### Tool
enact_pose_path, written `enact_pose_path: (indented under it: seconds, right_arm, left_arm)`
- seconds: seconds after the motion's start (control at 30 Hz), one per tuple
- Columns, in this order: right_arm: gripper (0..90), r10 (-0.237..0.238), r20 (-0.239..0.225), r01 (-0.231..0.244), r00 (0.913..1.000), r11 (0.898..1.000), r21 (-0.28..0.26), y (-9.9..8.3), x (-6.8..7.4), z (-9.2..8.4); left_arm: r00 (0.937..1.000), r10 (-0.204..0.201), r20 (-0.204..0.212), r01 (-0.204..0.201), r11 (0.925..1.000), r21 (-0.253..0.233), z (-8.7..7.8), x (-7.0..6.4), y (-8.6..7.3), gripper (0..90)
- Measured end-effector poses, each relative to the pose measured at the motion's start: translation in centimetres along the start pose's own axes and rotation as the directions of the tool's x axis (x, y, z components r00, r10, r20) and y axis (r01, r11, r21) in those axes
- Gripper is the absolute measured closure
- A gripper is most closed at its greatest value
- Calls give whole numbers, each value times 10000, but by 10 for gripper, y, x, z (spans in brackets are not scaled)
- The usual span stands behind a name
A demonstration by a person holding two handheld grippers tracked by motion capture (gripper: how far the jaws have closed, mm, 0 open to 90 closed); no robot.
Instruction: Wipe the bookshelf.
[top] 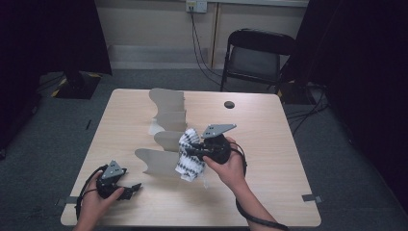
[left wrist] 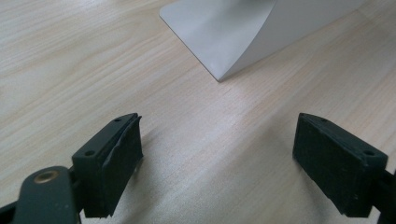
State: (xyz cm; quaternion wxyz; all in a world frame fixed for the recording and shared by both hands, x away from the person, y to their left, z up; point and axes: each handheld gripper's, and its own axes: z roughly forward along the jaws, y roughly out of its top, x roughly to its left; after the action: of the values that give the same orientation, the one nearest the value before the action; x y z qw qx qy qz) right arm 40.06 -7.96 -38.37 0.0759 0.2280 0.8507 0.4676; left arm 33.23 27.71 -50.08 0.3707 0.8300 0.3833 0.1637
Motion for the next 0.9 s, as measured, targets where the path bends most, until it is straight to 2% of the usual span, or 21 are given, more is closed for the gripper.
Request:
enact_pose_path:
  seconds: [0.03,0.13,0.23,0.5,0.7,0.9]
  right_arm:
    - [769,-66,99,64,9999,9999,117,-3,-1,2]
    - [770,140,67,-141,9999,9999,56,-10,-2,6]
    - [770,2,254,-17,9997,9984,566,-19,-1,12]
    - [769,524,92,-531,9986,9919,1156,-54,0,38]
    - [769,841,-8,-832,9965,9869,1386,-74,2,56]
    - [769,955,1,-945,9954,9849,1453,-82,3,63]
  left_arm:
    - [10000,2,0,-2,10000,1,0,0,0,151]
    - [10000,2,-2,-2,10000,0,0,0,0,151]
    - [10000,7,-16,-7,10000,-7,0,0,0,151]
    - [10000,37,-7,-37,10000,30,0,0,0,150]
    - [10000,-3,0,3,10000,-6,0,0,0,150]
    - [10000,-7,-14,7,10000,-18,0,0,0,150]
